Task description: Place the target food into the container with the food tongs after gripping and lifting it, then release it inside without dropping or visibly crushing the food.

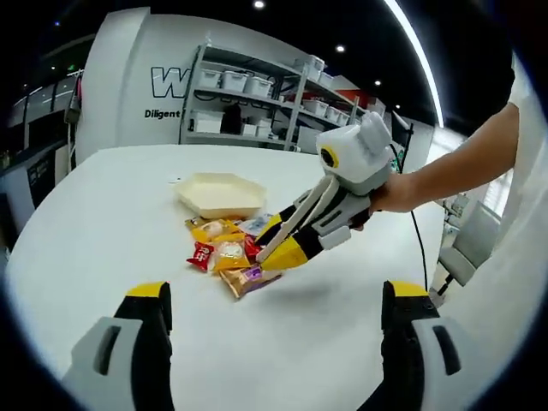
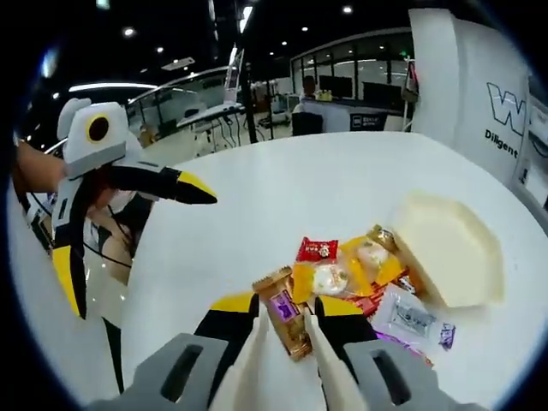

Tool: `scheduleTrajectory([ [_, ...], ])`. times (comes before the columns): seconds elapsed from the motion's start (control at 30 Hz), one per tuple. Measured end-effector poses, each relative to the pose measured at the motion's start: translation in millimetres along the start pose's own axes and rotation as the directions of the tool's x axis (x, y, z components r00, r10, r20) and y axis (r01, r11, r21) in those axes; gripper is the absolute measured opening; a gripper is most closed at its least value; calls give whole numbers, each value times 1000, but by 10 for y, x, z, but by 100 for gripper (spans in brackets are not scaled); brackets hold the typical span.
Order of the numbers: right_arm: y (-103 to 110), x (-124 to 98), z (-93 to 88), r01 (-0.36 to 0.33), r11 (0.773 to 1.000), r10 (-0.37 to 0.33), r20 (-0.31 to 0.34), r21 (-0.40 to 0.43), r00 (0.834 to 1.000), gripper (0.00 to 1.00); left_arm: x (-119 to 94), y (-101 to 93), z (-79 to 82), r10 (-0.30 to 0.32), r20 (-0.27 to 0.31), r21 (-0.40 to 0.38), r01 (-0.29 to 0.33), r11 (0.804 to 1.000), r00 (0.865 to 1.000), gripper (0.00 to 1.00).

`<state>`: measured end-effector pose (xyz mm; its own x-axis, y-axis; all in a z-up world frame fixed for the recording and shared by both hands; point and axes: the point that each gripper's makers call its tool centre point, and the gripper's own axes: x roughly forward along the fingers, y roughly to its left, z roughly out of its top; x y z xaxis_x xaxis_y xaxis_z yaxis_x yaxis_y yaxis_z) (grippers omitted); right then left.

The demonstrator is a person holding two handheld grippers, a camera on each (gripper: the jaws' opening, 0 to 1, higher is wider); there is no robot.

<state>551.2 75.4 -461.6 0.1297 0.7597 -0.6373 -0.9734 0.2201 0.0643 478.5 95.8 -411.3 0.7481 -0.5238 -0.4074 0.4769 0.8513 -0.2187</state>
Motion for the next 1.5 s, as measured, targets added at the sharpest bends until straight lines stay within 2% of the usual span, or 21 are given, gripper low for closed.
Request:
scheduleTrajectory([
  [0.23, -22, 32, 22, -5, 999, 5, -3, -33, 1000, 22, -9, -21, 65, 4, 8, 35, -4, 999, 1000, 99],
  [0.27, -13, 51, 76, -21, 995, 20, -14, -101, 1000, 22, -5, -6, 80, 1, 7, 36, -1, 999, 1000, 99],
  [0.37, -48, 63, 124, -26, 994, 25, -10, -104, 1000, 23, -12, 19, 122, 4, 23, 29, -4, 1000, 1000, 99],
  [0.4, -67, 79, 108, -25, 991, 22, -23, -133, 999, 23, -14, 29, 125, 4, 24, 26, -5, 1000, 1000, 99],
  [0.5, -41, 129, 42, -60, 991, 53, -63, -122, 997, 23, -24, 45, 130, 8, 23, 28, -8, 1000, 1000, 99],
  [0.53, -84, 144, -5, -46, 986, 31, -93, -163, 995, 23, -31, 44, 133, 8, 23, 26, -8, 1000, 1000, 99],
  [0.6, -60, 164, 13, -63, 987, 51, -81, -148, 995, 24, -44, 27, 139, 12, 17, 29, -12, 1000, 1000, 99],
  [0.73, -65, 203, -9, -68, 987, 53, -103, -145, 993, 21, -66, 27, 149, 19, 13, 23, -19, 1000, 1000, 99],
  [0.77, -63, 212, -45, -70, 985, 50, -123, -160, 991, 20, -69, 28, 146, 20, 11, 22, -20, 1000, 1000, 99],
  [0.8, -58, 213, -21, -69, 982, 50, -111, -175, 993, 19, -71, 39, 138, 22, 9, 22, -22, 1000, 1000, 99],
  [0.97, -54, 197, -24, -56, 997, 50, -121, -47, 991, 16, -68, 64, 110, 17, 1, 14, -17, 1000, 1000, 99],
  [1.1, -47, 134, -34, -51, 999, 49, -110, -16, 993, 16, -62, 66, 116, 18, 6, 8, -18, 1000, 1000, 99],
  [1.17, -34, 64, 15, -46, 999, 46, -69, 9, 997, 17, -57, 74, 116, 18, 9, 4, -18, 1000, 1000, 99],
  [1.2, -7, 34, 31, -54, 997, 57, -57, 55, 997, 17, -54, 79, 116, 18, 11, -3, -18, 1000, 1000, 99],
  [1.33, -53, -112, 90, -34, 998, 35, -19, 58, 999, 17, -50, 98, 129, 21, 25, -14, -20, 1000, 999, 99],
  [1.4, -122, -250, 184, -12, 998, 9, 33, 67, 999, 17, -46, 122, 125, 22, 30, -19, -21, 1000, 999, 99],
  [1.47, -165, -331, 214, -7, 995, 2, 47, 102, 999, 17, -41, 140, 120, 20, 32, -27, -19, 999, 999, 99],
  [1.5, -252, -406, 253, 15, 994, -22, 68, 104, 997, 17, -37, 150, 120, 20, 35, -31, -19, 999, 999, 99],
])
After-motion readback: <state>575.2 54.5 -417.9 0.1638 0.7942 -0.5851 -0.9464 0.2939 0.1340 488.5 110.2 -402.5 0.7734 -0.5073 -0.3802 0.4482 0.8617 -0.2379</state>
